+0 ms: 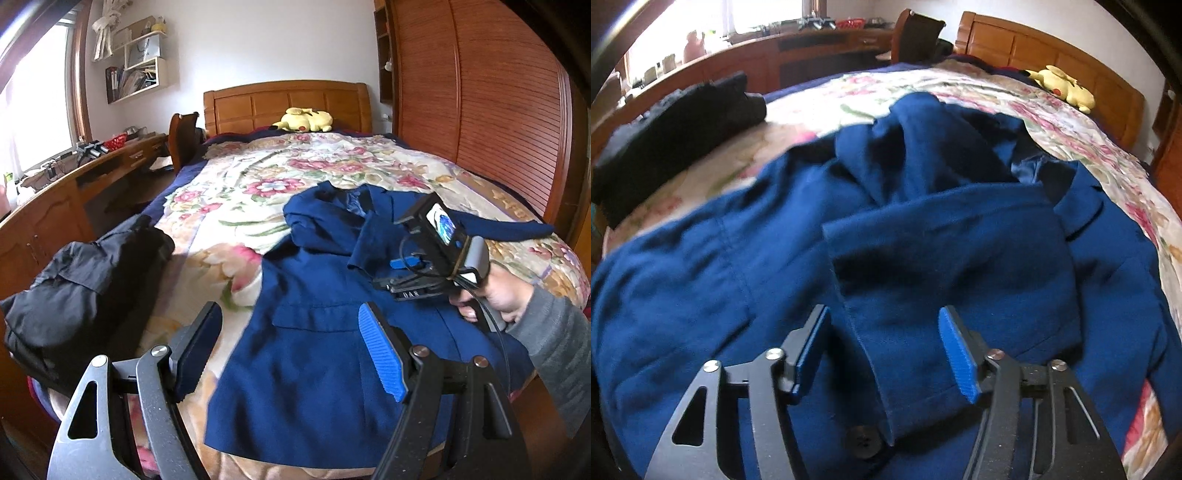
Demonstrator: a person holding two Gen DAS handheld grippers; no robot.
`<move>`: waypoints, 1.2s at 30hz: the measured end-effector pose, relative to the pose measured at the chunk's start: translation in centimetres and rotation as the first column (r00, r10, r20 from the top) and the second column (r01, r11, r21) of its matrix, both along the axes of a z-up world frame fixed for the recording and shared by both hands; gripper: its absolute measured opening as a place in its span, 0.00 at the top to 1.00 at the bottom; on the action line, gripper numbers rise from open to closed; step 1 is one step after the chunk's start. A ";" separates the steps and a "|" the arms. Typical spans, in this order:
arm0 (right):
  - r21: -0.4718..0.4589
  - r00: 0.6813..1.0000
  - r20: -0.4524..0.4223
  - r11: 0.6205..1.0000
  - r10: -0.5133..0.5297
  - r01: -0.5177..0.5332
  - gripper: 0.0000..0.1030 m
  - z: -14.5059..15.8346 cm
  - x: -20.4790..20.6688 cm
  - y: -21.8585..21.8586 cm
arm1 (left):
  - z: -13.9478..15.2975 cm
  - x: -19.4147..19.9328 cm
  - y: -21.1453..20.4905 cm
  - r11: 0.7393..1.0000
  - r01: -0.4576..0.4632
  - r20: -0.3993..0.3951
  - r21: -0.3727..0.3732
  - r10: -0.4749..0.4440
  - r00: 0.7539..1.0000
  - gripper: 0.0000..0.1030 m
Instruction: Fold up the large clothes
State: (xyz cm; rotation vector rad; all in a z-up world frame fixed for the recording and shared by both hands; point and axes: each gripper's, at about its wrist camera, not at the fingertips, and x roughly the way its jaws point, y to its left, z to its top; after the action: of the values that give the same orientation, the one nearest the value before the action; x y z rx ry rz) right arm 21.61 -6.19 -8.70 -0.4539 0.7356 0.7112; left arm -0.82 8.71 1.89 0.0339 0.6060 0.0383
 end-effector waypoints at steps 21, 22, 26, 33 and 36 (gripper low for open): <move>0.226 0.951 0.199 0.956 -0.235 0.189 0.95 9.7 -1.2 -14.0 | -4.4 2.8 -1.1 0.996 -0.043 0.040 -0.080 0.046 0.998 0.25; 0.232 0.947 0.196 0.951 -0.253 0.206 0.95 9.6 -1.2 -14.6 | -4.6 2.8 -1.0 0.996 -0.043 0.038 -0.078 0.046 0.998 0.25; 0.253 0.932 0.177 0.930 -0.316 0.267 0.95 9.0 -1.9 -17.0 | -5.0 2.9 -0.8 0.996 -0.040 0.031 -0.077 0.042 0.999 0.25; 0.260 0.929 0.106 0.911 -0.355 0.319 0.95 9.1 -4.5 -19.7 | -5.2 3.4 -1.1 0.998 -0.016 0.033 -0.066 0.018 0.999 0.25; 0.198 0.934 0.078 0.923 -0.349 0.329 0.88 8.3 -5.2 -19.2 | -5.2 4.3 -1.6 0.998 0.009 0.031 -0.070 -0.007 0.999 0.25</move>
State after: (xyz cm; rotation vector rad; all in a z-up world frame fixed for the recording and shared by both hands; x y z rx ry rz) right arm 16.37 -25.35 -0.38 -0.1886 0.6166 0.4168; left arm 3.44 7.07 -3.35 -0.0321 0.5760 0.0098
